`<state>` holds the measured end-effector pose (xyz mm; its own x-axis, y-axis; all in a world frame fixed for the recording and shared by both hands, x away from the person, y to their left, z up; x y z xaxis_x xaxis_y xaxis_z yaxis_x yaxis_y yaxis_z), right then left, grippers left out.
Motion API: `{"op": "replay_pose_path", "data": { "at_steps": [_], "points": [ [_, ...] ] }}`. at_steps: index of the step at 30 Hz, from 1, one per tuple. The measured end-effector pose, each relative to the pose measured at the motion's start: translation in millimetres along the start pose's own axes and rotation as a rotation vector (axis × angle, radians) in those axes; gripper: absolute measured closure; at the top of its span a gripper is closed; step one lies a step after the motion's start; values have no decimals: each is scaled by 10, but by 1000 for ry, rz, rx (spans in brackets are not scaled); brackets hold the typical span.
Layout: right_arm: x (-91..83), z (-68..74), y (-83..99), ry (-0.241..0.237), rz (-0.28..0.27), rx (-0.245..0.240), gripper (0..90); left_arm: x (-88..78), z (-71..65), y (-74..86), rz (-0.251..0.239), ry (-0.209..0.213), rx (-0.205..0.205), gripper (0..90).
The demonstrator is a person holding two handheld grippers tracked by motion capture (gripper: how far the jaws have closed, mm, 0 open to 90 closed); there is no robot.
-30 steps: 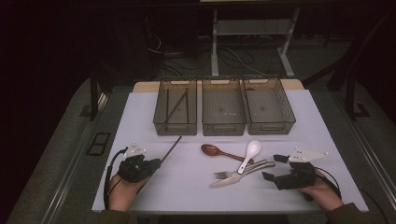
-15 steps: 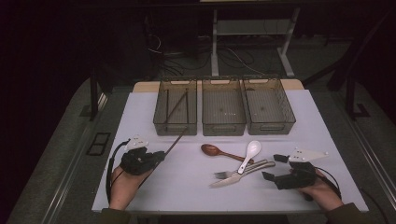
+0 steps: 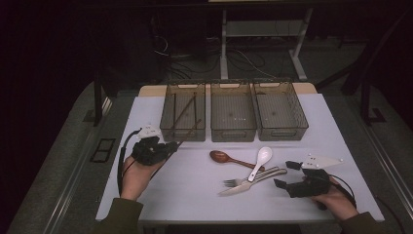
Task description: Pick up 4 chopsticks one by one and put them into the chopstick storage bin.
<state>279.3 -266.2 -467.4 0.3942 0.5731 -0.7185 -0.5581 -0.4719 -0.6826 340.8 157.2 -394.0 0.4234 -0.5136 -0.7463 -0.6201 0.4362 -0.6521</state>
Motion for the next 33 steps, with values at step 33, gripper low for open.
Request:
{"op": "replay_pose_path", "data": {
  "at_steps": [33],
  "points": [
    [-9,-2,3,-4,-4,3,159,323,558,-901,36,-141,-34,837]
  ]
}}
Point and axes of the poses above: each handheld gripper's, and its own axes: x roughly forward along the jaws, y roughly out of its underside, z roughly to its left, the point moved 4 cm from there along x, roughly forward along the jaws, and after that the axes turned 12 degrees about z, right-handed, at the moved point
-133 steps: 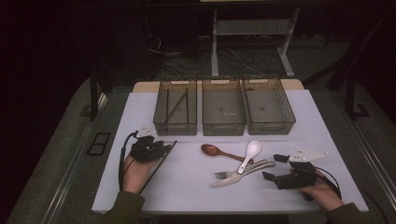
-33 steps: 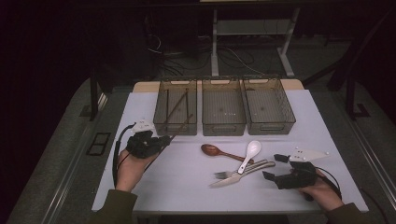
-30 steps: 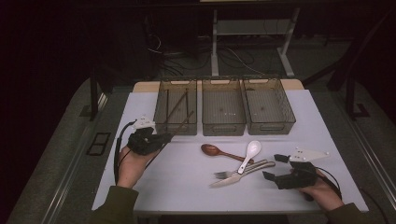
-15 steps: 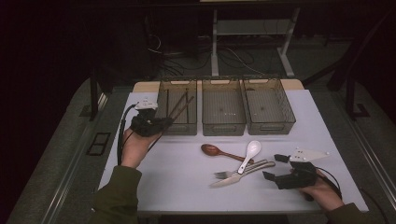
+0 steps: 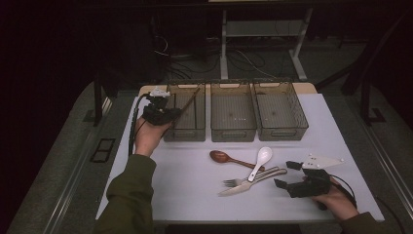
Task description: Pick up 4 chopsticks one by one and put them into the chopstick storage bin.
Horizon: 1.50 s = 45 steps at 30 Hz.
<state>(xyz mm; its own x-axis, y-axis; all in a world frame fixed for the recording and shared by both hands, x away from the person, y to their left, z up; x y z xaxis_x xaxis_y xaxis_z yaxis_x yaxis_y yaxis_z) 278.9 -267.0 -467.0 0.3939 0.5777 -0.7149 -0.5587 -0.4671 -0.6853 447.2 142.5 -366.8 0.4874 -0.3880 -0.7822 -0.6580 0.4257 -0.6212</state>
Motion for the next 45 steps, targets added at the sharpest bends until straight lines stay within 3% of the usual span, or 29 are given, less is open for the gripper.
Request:
{"op": "replay_pose_path", "data": {
  "at_steps": [16,18,25,28,36,37,40,45],
  "points": [
    [-19,-1,-1,-4,-8,0,160,339,222,-443,-13,-22,-21,836],
    [-21,2,0,-5,-8,0,159,391,257,-457,6,-43,-18,836],
    [-25,1,1,-8,-11,0,159,566,356,-431,38,-54,-48,836],
    [-24,3,0,-8,-11,1,160,640,366,-404,91,-75,-17,836],
    [-27,6,0,-7,-12,-2,160,797,356,-358,138,-87,-23,832],
    [-27,5,0,-8,-12,-1,159,804,364,-356,140,-91,-23,826],
    [-28,4,0,-9,-13,-1,159,815,373,-351,145,-115,-26,695],
    [-27,5,-1,-8,-12,-2,159,775,333,-378,118,-99,-23,593]
  ]
}}
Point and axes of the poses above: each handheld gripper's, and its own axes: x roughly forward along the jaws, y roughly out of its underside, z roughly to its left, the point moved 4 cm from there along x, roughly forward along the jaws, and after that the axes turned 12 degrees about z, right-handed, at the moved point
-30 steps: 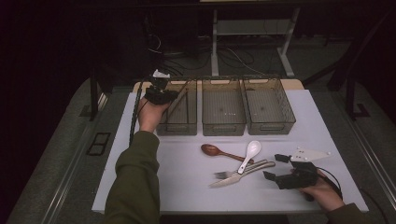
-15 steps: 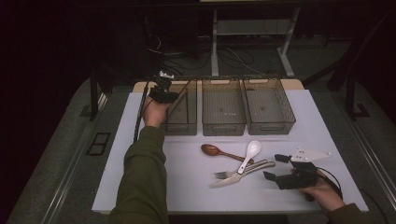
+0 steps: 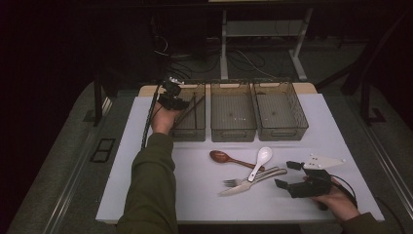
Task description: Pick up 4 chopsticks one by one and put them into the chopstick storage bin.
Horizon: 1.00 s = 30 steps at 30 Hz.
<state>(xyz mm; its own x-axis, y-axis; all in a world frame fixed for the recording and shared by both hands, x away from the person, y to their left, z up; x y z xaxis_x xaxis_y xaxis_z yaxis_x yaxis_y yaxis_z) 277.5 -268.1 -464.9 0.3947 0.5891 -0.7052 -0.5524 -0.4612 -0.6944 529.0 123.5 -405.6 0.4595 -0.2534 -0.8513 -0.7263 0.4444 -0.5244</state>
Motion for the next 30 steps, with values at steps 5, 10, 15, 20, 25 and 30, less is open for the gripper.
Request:
{"op": "replay_pose_path", "data": {
  "at_steps": [5,10,15,20,25,30],
  "points": [
    [5,6,0,-1,3,-1,159,-95,-69,-11,-13,24,32,527],
    [7,6,-1,0,4,-2,159,-232,-147,-4,-44,76,48,460],
    [11,11,-2,-1,5,-3,160,-387,-221,48,-98,110,52,420],
    [9,7,-1,1,6,-2,160,-513,-292,148,-132,115,70,369],
    [11,8,-1,1,7,-4,160,-644,-385,272,-164,129,91,315],
    [14,10,-3,3,7,-5,160,-752,-504,463,-190,167,104,285]
  ]
}}
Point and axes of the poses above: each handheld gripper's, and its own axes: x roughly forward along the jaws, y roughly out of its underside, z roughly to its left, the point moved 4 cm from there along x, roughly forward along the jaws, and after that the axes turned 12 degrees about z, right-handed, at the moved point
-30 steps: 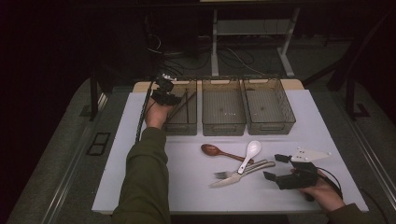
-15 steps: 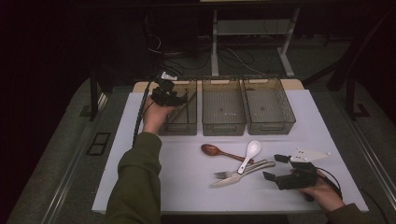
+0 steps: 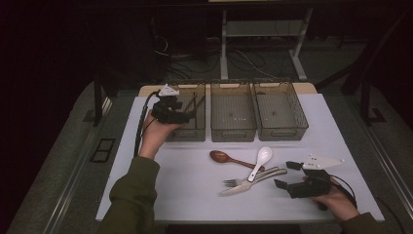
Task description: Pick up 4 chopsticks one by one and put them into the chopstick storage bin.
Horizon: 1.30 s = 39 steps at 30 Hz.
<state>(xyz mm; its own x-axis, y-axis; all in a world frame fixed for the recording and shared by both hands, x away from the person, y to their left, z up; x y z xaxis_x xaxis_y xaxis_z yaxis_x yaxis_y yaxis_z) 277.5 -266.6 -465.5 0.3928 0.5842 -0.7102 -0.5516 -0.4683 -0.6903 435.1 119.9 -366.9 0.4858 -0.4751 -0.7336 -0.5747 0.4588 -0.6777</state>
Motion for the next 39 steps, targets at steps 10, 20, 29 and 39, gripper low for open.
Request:
{"op": "replay_pose_path", "data": {
  "at_steps": [10,20,29,39],
  "points": [
    [1,-2,2,3,1,3,160,-58,-257,410,-6,42,25,204],
    [1,-1,2,4,2,1,159,-102,-441,740,-47,61,35,128],
    [0,-16,7,5,1,4,160,-82,-580,1058,-47,96,45,13],
    [-2,-15,9,4,1,4,159,-128,-664,1319,-56,111,46,0]
  ]
}}
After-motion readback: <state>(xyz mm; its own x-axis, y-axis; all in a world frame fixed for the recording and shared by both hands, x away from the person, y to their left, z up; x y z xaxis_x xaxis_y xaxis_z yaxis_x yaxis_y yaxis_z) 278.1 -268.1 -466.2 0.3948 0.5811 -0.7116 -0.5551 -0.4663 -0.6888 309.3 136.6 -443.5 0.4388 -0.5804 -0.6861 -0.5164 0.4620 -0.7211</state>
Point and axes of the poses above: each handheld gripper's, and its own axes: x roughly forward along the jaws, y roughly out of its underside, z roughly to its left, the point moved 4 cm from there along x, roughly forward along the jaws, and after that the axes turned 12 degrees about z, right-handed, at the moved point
